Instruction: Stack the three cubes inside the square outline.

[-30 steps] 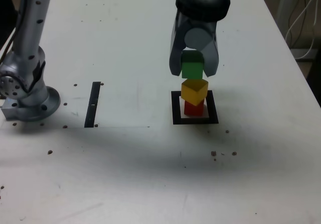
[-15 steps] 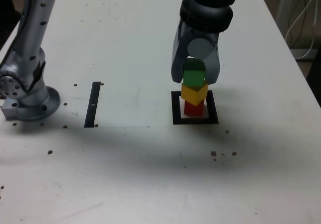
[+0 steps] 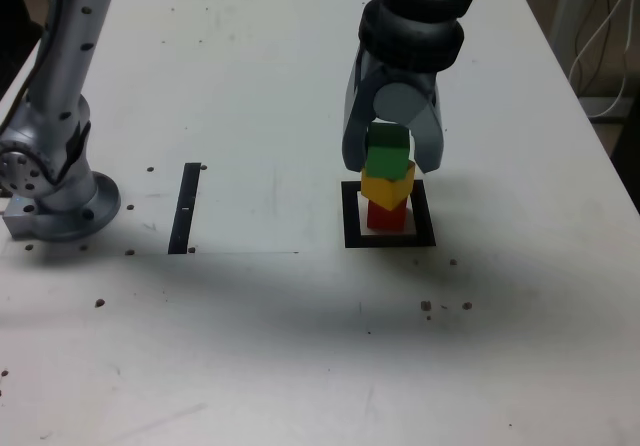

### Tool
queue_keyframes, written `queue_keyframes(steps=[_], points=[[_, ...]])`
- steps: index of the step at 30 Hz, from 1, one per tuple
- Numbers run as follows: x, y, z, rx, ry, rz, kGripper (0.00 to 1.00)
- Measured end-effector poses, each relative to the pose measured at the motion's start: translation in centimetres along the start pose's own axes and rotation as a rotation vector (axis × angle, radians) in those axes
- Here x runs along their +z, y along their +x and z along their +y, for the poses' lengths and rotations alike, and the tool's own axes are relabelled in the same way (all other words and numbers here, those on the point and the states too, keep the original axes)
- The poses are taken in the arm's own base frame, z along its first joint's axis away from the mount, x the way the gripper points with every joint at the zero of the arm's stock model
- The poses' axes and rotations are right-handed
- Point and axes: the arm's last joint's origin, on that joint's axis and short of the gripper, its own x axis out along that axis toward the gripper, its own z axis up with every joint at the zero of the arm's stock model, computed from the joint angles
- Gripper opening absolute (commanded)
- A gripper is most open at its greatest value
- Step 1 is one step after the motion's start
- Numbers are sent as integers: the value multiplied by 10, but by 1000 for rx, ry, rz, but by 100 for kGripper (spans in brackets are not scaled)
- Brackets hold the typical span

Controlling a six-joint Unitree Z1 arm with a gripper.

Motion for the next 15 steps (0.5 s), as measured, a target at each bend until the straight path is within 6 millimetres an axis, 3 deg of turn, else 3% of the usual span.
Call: queue_keyframes(steps=[8,15], points=[[-4,-9,0,-8,13,-19,99],[-39,-41,2,13,24,-80,99]])
